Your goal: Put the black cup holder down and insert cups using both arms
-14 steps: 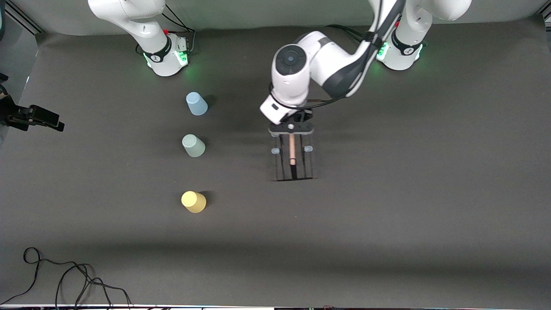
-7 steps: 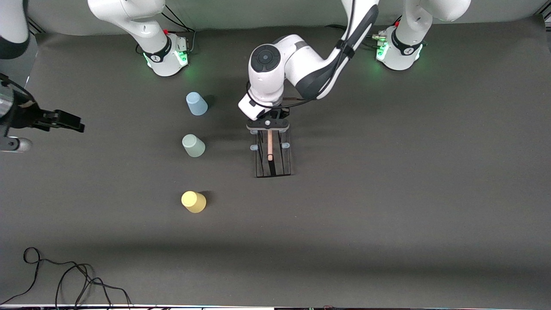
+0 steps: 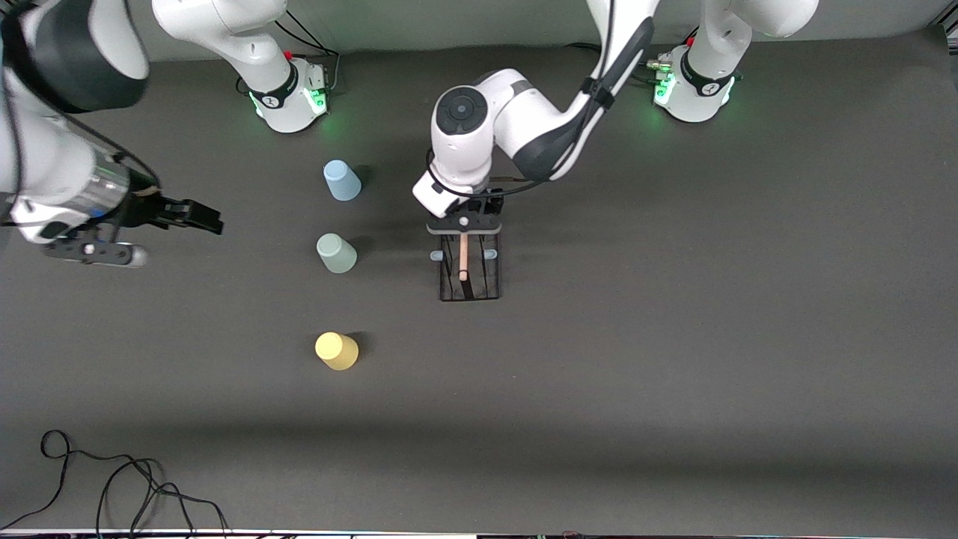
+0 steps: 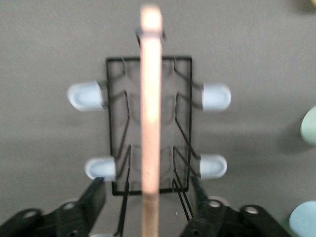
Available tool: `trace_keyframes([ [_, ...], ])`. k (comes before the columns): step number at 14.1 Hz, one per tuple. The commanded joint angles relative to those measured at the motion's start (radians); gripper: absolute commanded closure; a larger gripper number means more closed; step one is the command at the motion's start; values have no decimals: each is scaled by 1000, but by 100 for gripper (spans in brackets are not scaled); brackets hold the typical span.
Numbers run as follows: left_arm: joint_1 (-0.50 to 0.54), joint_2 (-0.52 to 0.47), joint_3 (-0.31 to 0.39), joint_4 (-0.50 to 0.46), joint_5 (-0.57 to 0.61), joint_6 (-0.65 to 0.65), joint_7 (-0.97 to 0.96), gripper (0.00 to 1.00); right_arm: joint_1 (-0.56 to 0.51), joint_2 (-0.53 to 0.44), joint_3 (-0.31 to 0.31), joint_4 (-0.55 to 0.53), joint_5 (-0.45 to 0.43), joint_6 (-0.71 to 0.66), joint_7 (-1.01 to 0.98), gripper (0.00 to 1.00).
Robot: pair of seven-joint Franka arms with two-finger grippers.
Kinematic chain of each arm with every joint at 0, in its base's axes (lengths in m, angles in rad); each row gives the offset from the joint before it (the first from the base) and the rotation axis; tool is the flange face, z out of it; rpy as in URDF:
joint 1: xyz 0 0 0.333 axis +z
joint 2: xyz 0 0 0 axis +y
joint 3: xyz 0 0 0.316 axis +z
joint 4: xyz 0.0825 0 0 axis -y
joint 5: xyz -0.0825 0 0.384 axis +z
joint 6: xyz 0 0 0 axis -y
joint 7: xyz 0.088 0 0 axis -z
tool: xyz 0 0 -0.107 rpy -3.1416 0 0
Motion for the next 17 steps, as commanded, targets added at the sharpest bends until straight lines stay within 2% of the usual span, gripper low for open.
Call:
trace_keyframes([
  [1,116,-131,0,0,-12,-143,55,0,55,-130,-7,-245,10,177,51,0],
  [4,246,-241,4,-3,-9,-263,133,0,124,-119,-7,-375,11,355,133,0],
  [6,350,-307,5,-12,-9,-355,257,0,175,-81,-7,-438,11,468,195,0],
  [9,510,-372,7,-43,4,-423,405,0,187,-38,-7,-512,10,587,195,0],
  [10,548,-396,7,-64,9,-434,439,0,190,-29,-5,-533,11,627,197,0],
  [12,608,-485,7,-147,96,-431,506,0,213,8,-7,-578,11,715,197,0],
  [14,677,-559,7,-210,116,-428,638,0,216,52,-5,-632,11,835,197,0],
  [17,748,-613,7,-233,116,-431,768,0,250,118,-7,-675,11,970,198,0],
])
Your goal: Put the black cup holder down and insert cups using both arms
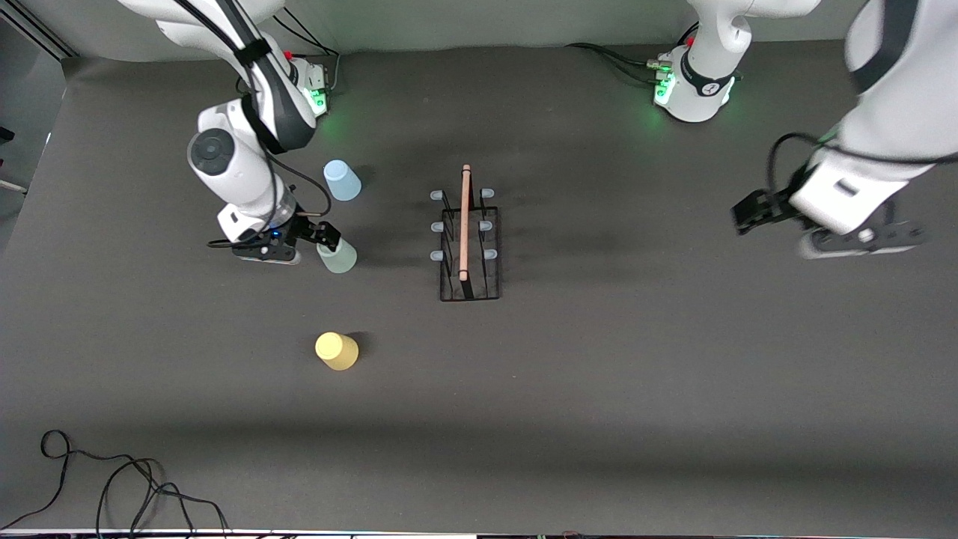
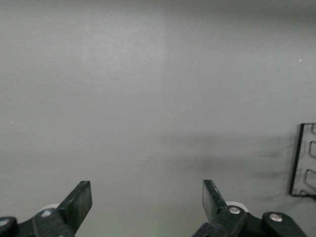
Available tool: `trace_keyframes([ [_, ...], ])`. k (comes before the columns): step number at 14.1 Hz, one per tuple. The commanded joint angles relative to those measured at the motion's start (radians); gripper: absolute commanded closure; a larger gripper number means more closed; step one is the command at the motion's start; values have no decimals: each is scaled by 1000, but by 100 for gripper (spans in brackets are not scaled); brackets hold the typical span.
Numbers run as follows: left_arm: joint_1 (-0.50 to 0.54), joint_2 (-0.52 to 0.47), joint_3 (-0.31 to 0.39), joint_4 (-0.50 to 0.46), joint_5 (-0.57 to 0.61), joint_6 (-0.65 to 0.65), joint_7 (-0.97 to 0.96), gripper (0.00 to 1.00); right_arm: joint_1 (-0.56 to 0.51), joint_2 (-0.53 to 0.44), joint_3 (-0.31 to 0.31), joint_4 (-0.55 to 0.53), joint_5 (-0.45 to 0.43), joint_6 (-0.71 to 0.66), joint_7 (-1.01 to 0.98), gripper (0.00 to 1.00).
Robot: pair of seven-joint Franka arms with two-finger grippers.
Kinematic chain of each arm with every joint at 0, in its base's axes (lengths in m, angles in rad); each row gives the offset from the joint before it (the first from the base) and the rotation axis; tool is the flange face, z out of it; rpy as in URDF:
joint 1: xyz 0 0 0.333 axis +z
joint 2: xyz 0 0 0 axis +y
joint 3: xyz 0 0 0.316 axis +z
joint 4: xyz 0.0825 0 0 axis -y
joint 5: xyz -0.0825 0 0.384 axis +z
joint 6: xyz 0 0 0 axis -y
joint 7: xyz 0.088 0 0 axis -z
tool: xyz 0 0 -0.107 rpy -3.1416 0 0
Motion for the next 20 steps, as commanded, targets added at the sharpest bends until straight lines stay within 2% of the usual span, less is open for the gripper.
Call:
trace_keyframes([
  [1,42,-68,-13,-52,15,11,73,0,26,55,-7,-29,10,107,18,0],
  [5,71,-121,-13,-38,30,-18,184,0,28,104,-7,-45,10,180,19,0],
  [6,72,-123,-13,-37,57,-24,214,0,29,109,-7,-45,10,191,19,8],
  [7,72,-126,-13,-34,62,-27,209,0,29,112,-5,-45,10,192,19,21],
  [8,69,-126,-16,-25,61,-41,196,0,29,110,-5,-43,10,192,19,41],
  [9,69,-126,-19,-19,61,-52,180,0,31,109,-5,-43,10,191,19,74],
  [10,71,-125,-14,-9,55,-57,183,0,32,103,-5,-43,10,189,19,100],
  [14,72,-102,-10,-12,50,-69,182,0,32,28,-5,-34,10,145,19,100],
  [18,69,-102,-11,-20,48,-67,199,0,32,-145,-4,73,10,-201,85,100],
  [20,68,-102,-13,-20,47,-64,197,0,32,-195,18,139,10,-336,168,100],
])
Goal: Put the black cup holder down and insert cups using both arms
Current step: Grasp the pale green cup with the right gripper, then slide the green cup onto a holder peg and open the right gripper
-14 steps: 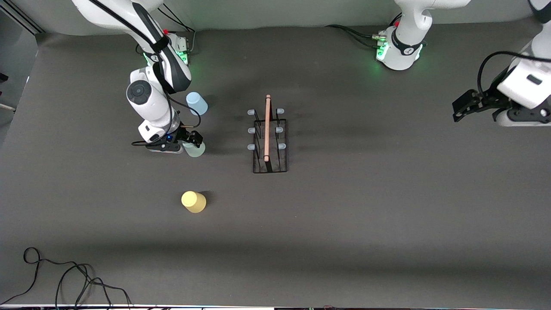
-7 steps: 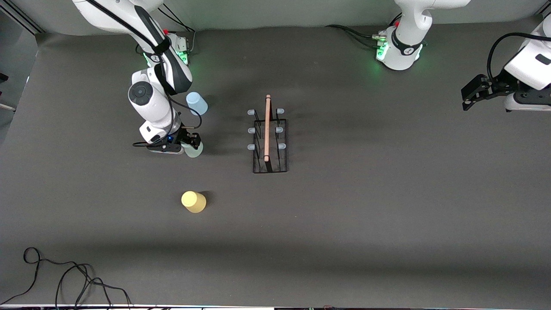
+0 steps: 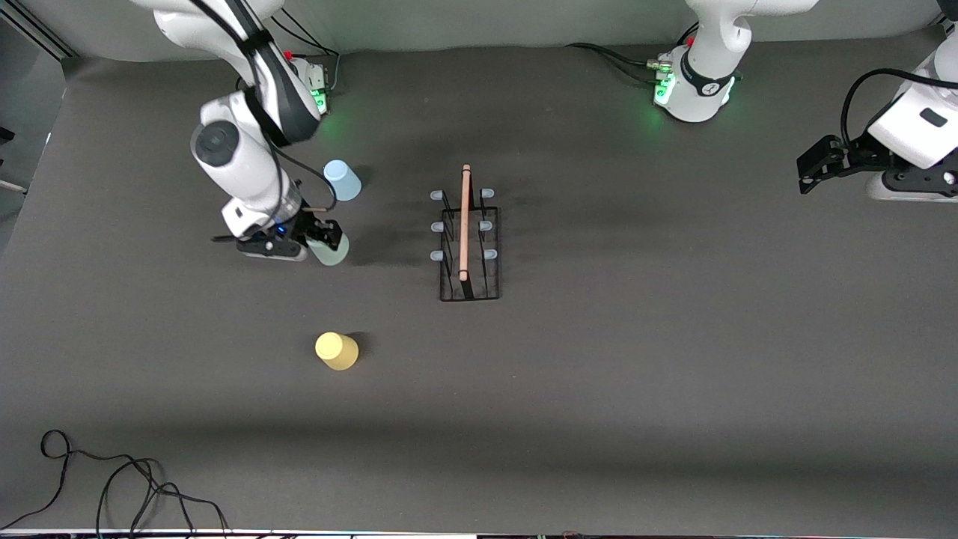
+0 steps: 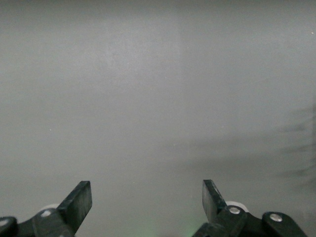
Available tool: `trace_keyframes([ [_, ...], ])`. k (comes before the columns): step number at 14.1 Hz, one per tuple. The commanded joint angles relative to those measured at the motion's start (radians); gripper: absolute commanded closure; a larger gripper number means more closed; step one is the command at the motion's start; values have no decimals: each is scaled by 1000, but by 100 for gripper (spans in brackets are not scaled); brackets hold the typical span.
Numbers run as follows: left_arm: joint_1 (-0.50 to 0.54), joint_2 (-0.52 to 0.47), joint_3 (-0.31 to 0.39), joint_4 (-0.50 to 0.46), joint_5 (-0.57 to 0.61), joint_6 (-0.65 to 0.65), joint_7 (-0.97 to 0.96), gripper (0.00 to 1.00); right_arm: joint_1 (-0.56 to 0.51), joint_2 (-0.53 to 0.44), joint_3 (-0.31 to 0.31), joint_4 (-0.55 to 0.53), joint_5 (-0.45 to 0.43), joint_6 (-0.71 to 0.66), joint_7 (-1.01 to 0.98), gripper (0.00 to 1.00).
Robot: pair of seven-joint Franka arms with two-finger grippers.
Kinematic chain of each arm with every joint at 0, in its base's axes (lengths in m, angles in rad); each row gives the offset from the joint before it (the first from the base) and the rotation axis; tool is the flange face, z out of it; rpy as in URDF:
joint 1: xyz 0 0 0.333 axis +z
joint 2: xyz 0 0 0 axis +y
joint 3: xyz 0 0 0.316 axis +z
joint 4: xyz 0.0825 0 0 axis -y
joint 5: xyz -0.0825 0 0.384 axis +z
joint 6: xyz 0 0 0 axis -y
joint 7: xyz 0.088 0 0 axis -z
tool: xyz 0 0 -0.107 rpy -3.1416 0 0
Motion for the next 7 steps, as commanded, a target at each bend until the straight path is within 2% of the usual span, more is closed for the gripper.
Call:
trace_keyframes([
  [1,4,-6,-7,4,4,-4,14,0,15,-74,50,87,9,-171,156,100],
  [3,5,-3,-6,4,6,25,7,0,24,-68,142,149,9,-219,311,100],
  [4,8,-1,-6,4,17,41,6,0,51,-57,161,167,9,-217,388,100],
  [7,8,1,-3,-9,17,46,6,0,166,4,161,230,9,-211,546,100],
])
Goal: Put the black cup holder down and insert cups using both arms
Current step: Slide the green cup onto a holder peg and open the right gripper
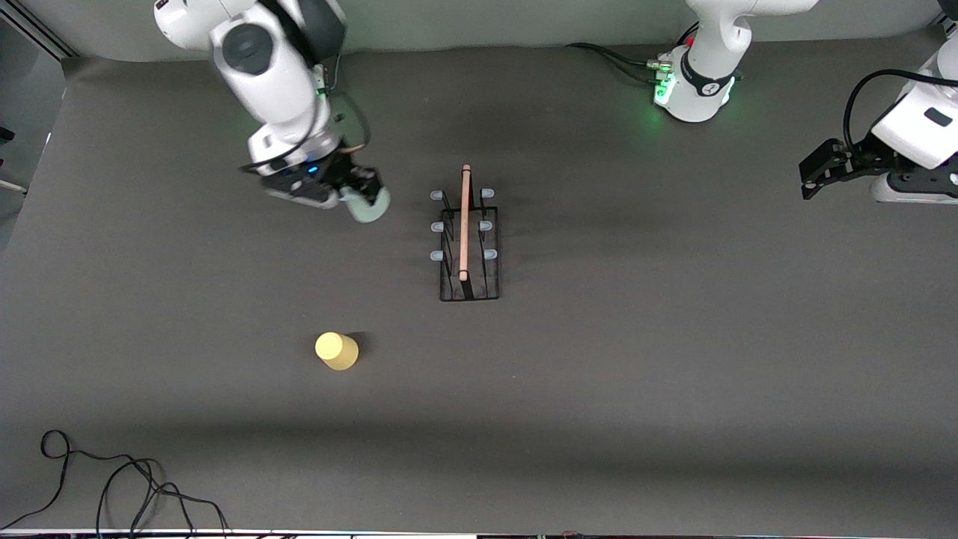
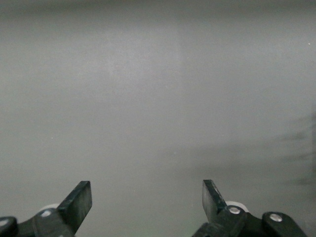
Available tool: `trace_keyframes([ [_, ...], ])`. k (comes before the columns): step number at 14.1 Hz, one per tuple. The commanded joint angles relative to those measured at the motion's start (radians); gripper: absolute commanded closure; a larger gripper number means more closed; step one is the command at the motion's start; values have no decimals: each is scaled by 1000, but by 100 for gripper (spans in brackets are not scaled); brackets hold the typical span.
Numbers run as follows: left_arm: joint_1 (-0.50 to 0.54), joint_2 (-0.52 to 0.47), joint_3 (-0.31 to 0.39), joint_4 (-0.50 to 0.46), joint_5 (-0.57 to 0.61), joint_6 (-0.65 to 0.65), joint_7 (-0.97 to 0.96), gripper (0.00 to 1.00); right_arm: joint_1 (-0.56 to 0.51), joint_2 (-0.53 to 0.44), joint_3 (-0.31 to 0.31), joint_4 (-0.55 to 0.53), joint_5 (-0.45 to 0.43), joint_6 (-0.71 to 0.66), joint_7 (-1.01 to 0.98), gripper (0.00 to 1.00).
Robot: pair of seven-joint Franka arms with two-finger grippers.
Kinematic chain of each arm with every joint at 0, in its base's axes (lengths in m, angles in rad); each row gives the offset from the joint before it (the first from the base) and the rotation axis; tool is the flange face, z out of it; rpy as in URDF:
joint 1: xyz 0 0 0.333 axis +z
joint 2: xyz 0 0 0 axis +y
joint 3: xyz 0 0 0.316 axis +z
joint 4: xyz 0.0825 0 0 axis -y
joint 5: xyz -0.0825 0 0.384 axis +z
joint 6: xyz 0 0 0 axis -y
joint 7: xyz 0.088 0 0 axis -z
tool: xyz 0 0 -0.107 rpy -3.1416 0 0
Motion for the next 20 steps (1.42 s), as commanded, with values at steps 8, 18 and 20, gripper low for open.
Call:
trace_keyframes([
  [8,14,10,-2,-15,10,5,3,0,173,246,-10,119,-7,150,274,100],
  [18,32,8,-2,-15,7,6,19,0,159,234,-26,144,-7,114,236,0],
  [20,32,7,-2,-15,7,5,19,0,158,238,-82,213,-7,-10,132,0],
])
